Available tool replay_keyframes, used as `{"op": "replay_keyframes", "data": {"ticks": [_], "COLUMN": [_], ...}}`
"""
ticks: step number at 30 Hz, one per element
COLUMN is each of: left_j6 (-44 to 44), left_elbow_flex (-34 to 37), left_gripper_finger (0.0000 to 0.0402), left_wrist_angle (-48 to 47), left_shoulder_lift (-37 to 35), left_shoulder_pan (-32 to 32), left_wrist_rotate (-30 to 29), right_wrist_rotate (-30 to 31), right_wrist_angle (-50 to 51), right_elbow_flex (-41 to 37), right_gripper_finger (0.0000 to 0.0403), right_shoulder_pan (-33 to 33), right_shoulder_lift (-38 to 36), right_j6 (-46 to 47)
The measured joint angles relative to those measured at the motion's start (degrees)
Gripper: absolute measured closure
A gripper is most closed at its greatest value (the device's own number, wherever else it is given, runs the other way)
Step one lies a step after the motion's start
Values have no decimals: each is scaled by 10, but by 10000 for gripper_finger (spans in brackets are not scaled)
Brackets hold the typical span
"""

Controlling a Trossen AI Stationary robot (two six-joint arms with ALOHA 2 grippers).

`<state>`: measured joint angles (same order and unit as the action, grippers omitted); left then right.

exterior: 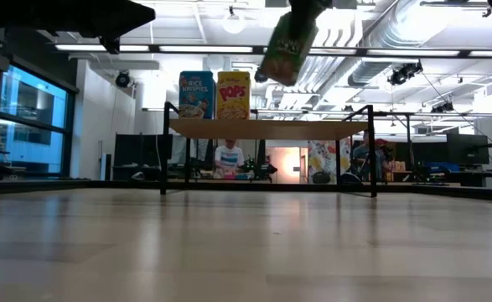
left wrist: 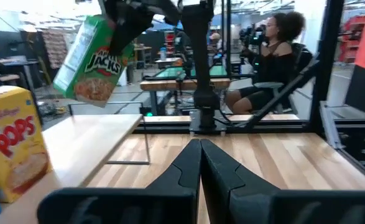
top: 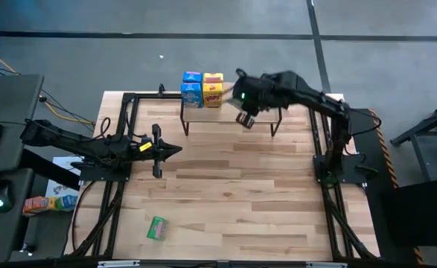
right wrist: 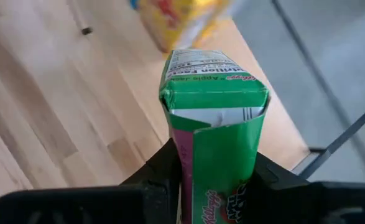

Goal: Stack cereal on shelf
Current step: Put the right green cereal box on the shelf

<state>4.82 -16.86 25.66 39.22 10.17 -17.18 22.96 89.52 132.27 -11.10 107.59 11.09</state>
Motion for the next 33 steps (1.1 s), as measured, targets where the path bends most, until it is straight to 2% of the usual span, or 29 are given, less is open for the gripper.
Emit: {"op": "replay_keyframes", "data": {"ticks": [6,13,21,29,33], "left_j6": [4,15,25,29,29], "left_elbow_flex": [0,0,0,0,0], "left_gripper_finger": [401,401,401,402,402], "left_wrist_angle": [0,0,0,0,0], "left_shoulder_lift": [0,0,0,0,0], "left_shoulder_pan": [0,0,0,0,0], "left_wrist_rotate": [-50,-57,-62,-62,-62], "right_wrist_rotate": [-42,-72,-111,-124,-149], "right_wrist_angle": [-2,-23,-24,-30,-41], "right_elbow_flex": [0,0,0,1,1], "right_gripper_finger": [317,317,317,317,311], "right_shoulder_pan": [-82,-141,-163,-167,-168], "right_shoulder_lift": [4,44,89,92,92], "right_j6": [19,5,4,6,3]}}
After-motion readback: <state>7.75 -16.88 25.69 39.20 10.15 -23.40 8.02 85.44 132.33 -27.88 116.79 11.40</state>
